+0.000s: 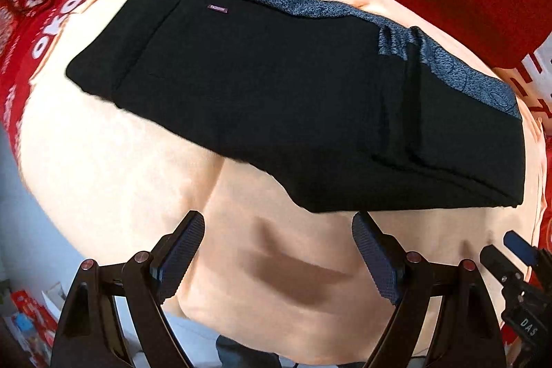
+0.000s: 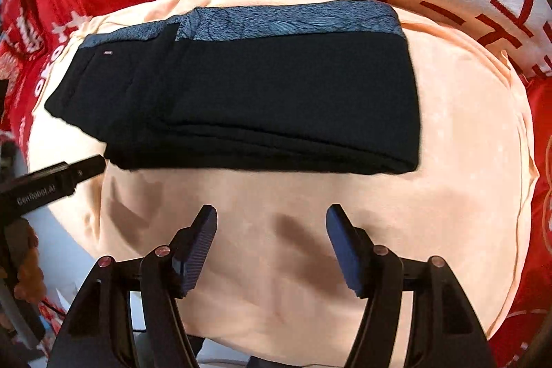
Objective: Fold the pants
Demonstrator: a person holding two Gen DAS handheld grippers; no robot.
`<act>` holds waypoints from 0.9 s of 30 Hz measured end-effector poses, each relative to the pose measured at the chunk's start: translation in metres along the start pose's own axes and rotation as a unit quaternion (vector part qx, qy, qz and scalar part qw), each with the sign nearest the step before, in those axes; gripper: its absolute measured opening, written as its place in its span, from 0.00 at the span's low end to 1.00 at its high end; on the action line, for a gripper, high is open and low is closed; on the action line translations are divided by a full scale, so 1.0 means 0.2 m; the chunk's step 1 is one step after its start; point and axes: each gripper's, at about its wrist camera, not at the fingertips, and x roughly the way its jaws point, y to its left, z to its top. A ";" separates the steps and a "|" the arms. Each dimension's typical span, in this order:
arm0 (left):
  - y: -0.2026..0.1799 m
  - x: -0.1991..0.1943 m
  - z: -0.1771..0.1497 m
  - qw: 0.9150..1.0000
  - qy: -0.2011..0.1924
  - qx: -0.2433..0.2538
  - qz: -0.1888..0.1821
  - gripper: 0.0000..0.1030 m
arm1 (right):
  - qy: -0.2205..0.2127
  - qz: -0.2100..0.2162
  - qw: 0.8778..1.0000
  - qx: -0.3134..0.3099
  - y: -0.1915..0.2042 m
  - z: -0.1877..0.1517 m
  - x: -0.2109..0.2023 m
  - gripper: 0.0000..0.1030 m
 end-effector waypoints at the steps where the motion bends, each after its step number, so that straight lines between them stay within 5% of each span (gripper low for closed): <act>1: 0.03 0.02 0.01 1.000 0.003 0.006 -0.004 0.85 | 0.002 -0.004 1.000 0.004 0.04 0.01 0.01 0.68; 14: 0.70 0.05 0.29 1.000 0.002 -0.026 -0.008 0.85 | 0.005 -0.033 0.999 -0.012 0.59 0.22 0.14 0.70; 20: 0.88 0.11 0.35 0.998 -0.001 -0.061 -0.022 0.93 | -0.005 -0.092 0.996 -0.011 0.62 0.32 0.21 0.78; 27: 0.96 0.17 0.40 0.995 0.010 -0.093 -0.036 0.93 | 0.032 -0.096 0.995 0.015 0.58 0.38 0.35 0.82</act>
